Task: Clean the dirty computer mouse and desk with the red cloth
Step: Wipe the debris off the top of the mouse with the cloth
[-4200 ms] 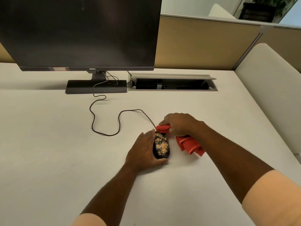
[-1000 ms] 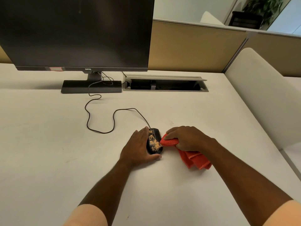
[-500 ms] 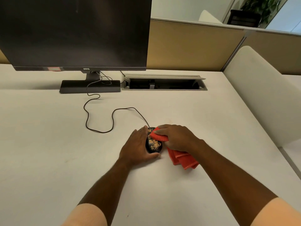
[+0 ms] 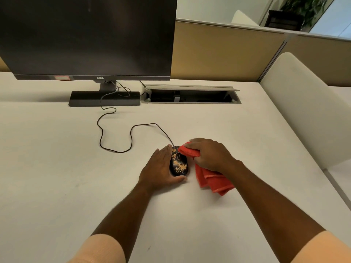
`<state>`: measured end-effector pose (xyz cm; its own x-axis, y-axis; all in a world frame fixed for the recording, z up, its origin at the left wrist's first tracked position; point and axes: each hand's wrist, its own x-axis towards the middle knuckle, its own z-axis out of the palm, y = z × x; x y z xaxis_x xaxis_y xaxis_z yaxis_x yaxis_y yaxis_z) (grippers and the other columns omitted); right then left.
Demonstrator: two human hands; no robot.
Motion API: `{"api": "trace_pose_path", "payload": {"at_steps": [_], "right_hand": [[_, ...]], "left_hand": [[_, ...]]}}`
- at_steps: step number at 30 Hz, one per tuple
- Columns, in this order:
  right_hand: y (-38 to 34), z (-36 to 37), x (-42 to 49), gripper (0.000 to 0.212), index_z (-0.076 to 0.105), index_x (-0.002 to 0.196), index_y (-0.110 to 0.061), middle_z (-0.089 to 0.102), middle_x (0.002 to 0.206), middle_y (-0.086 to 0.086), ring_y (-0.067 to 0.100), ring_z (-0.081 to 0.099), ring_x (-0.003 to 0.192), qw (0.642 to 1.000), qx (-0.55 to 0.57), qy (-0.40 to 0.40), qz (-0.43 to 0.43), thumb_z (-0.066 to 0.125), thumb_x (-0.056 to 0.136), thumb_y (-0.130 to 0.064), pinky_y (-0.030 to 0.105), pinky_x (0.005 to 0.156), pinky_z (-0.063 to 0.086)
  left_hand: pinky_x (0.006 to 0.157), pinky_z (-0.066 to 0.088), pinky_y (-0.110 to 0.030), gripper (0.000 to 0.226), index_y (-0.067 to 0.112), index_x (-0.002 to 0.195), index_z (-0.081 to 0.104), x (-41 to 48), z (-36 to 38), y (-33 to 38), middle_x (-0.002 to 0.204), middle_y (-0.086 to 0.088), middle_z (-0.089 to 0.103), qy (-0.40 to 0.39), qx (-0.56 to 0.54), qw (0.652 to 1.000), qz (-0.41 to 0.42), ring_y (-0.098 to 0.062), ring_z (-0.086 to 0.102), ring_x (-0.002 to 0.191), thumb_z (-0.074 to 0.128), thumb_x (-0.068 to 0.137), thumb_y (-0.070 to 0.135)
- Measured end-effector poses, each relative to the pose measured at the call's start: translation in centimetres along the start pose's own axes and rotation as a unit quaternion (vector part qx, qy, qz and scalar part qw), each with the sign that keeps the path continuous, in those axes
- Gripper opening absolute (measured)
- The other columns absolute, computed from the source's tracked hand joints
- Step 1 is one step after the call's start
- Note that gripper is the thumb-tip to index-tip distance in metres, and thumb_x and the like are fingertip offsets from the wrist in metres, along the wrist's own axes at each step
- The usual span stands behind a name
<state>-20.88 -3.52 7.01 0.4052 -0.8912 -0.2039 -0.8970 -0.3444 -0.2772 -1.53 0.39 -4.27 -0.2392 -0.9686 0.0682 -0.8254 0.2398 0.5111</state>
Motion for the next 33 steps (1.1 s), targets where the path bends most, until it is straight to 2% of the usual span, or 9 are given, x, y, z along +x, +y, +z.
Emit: {"api": "trace_pose_path", "payload": {"at_steps": [2, 9, 12, 15, 18, 21, 24, 28, 33], "right_hand": [[-0.6, 0.3, 0.3, 0.059, 0.05, 0.135, -0.041, 0.05, 0.142, -0.011, 0.02, 0.054, 0.118, 1.0, -0.003, 0.006, 0.007, 0.061, 0.079, -0.023, 0.037, 0.086, 0.044], [-1.1, 0.8, -0.4, 0.056, 0.054, 0.13, -0.044, 0.051, 0.141, -0.013, 0.02, 0.056, 0.115, 0.998, -0.021, -0.05, -0.018, 0.059, 0.079, -0.021, 0.034, 0.085, 0.044], [-0.6, 0.3, -1.1, 0.055, 0.054, 0.131, -0.043, 0.05, 0.142, -0.013, 0.018, 0.054, 0.118, 0.995, -0.033, -0.081, -0.038, 0.059, 0.081, -0.022, 0.032, 0.085, 0.042], [-0.2, 0.1, -1.8, 0.054, 0.056, 0.128, -0.042, 0.053, 0.139, -0.016, 0.015, 0.054, 0.116, 0.993, -0.036, -0.099, -0.046, 0.06, 0.079, -0.021, 0.03, 0.08, 0.04], [0.3, 0.0, -2.3, 0.053, 0.057, 0.126, -0.044, 0.056, 0.134, -0.017, 0.015, 0.055, 0.114, 0.996, -0.012, -0.087, -0.032, 0.06, 0.078, -0.022, 0.031, 0.079, 0.043], [0.5, 0.1, -2.1, 0.054, 0.055, 0.126, -0.046, 0.057, 0.131, -0.017, 0.016, 0.057, 0.111, 0.999, 0.017, -0.041, -0.004, 0.06, 0.078, -0.023, 0.032, 0.077, 0.042], [0.1, 0.6, -1.7, 0.054, 0.052, 0.13, -0.044, 0.055, 0.134, -0.015, 0.018, 0.057, 0.11, 1.0, 0.012, 0.005, 0.016, 0.059, 0.08, -0.025, 0.032, 0.075, 0.039], [-0.7, 1.4, -1.7, 0.056, 0.051, 0.133, -0.042, 0.051, 0.139, -0.012, 0.021, 0.057, 0.112, 1.0, -0.017, -0.019, 0.008, 0.058, 0.08, -0.025, 0.032, 0.076, 0.038], [-0.4, 1.5, -2.8, 0.057, 0.053, 0.13, -0.044, 0.048, 0.142, -0.016, 0.018, 0.055, 0.117, 0.998, -0.026, -0.056, -0.007, 0.059, 0.078, -0.021, 0.031, 0.081, 0.039]], "left_hand": [[0.122, 0.015, -0.039, 0.127, 0.01, 0.154, 0.015, 0.0, 0.1, -0.1, 0.158, -0.006, 0.03, 0.003, 0.001, 1.0, 0.003, -0.019, 0.025, 0.144, 0.05, 0.062, 0.091], [0.123, 0.011, -0.037, 0.131, 0.011, 0.154, 0.013, 0.1, 0.3, -0.2, 0.159, -0.006, 0.029, 0.002, -0.005, 1.0, -0.004, -0.018, 0.022, 0.146, 0.04, 0.059, 0.097], [0.123, 0.011, -0.038, 0.13, 0.011, 0.154, 0.013, 0.0, 0.2, 0.0, 0.159, -0.006, 0.029, 0.003, -0.012, 1.0, 0.0, -0.018, 0.023, 0.146, 0.043, 0.06, 0.096], [0.123, 0.01, -0.037, 0.127, 0.008, 0.154, 0.012, -0.1, 0.0, 0.1, 0.159, -0.006, 0.028, 0.003, -0.008, 1.0, 0.003, -0.018, 0.022, 0.146, 0.053, 0.064, 0.088], [0.123, 0.007, -0.035, 0.125, 0.008, 0.155, 0.011, -0.1, -0.1, 0.1, 0.16, -0.007, 0.025, 0.0, -0.006, 1.0, 0.007, -0.019, 0.02, 0.147, 0.058, 0.067, 0.083], [0.122, 0.006, -0.034, 0.125, 0.008, 0.155, 0.011, -0.2, -0.3, 0.2, 0.16, -0.007, 0.025, -0.004, -0.007, 1.0, 0.005, -0.019, 0.019, 0.147, 0.057, 0.066, 0.083], [0.122, 0.011, -0.036, 0.125, 0.007, 0.153, 0.016, -0.1, -0.3, 0.2, 0.158, -0.008, 0.031, -0.003, -0.006, 1.0, 0.005, -0.021, 0.026, 0.144, 0.057, 0.064, 0.084], [0.121, 0.019, -0.041, 0.125, 0.009, 0.153, 0.018, 0.0, -0.2, 0.1, 0.155, -0.006, 0.035, -0.004, -0.009, 1.0, 0.001, -0.022, 0.031, 0.141, 0.055, 0.063, 0.087], [0.122, 0.011, -0.036, 0.127, 0.008, 0.154, 0.014, -0.1, 0.0, 0.0, 0.158, -0.008, 0.03, -0.003, -0.008, 1.0, -0.003, -0.022, 0.026, 0.145, 0.052, 0.063, 0.089]]}}
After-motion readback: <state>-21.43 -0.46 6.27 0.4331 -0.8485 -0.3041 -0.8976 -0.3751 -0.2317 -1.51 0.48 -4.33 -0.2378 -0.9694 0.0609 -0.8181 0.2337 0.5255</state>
